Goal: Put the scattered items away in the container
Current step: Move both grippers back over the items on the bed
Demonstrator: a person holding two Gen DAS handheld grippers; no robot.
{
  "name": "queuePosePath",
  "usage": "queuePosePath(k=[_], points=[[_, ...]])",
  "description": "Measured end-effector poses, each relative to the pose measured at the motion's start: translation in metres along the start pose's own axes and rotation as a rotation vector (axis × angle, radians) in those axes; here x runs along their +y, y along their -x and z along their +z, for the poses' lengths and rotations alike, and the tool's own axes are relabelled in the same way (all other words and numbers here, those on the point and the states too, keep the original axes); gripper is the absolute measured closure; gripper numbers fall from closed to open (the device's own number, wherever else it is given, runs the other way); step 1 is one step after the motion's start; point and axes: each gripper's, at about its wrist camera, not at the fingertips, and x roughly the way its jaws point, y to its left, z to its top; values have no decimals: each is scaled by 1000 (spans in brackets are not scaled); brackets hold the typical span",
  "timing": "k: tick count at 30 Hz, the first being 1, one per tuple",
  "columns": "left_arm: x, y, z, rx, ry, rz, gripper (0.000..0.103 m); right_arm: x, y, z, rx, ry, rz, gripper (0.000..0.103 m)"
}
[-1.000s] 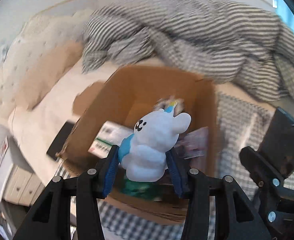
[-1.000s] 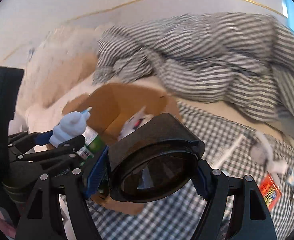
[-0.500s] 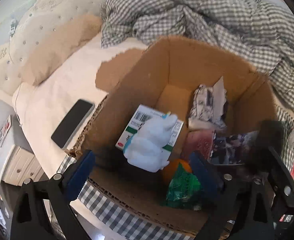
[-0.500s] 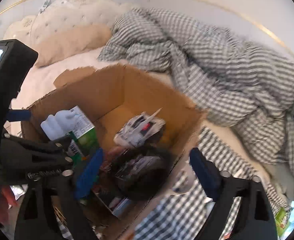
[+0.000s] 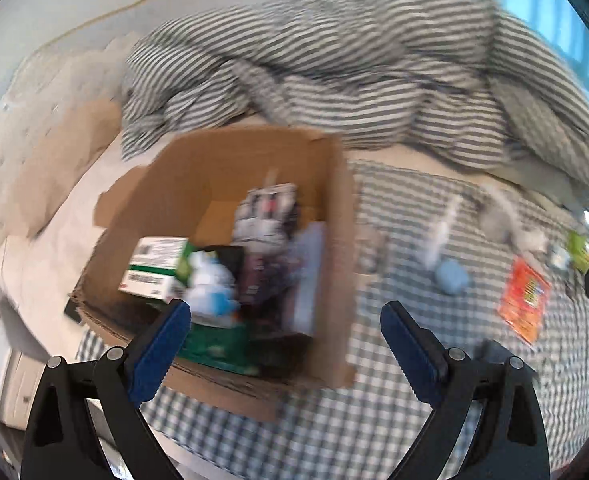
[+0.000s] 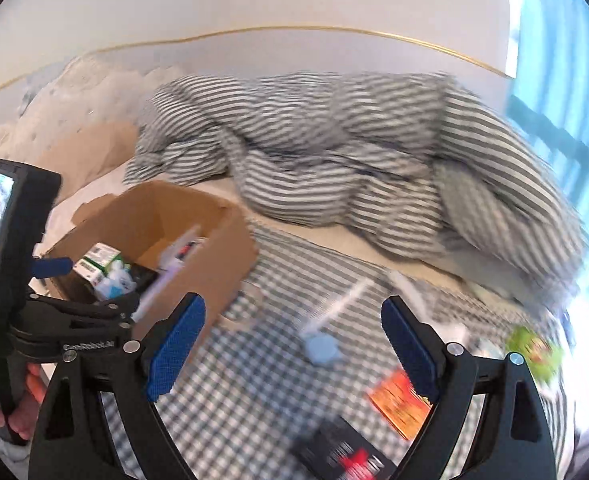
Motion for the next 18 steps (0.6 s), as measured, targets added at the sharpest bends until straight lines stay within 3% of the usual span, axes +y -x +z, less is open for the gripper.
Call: queuePosePath(k=[9,18], points=[[-78,45,-46,-74,-157,-73,0,-87,69,-77,23,-179,-94,13],[-108,23,-105,5,-254,-77,0,-112,70,-163,118,-265,-80,13]])
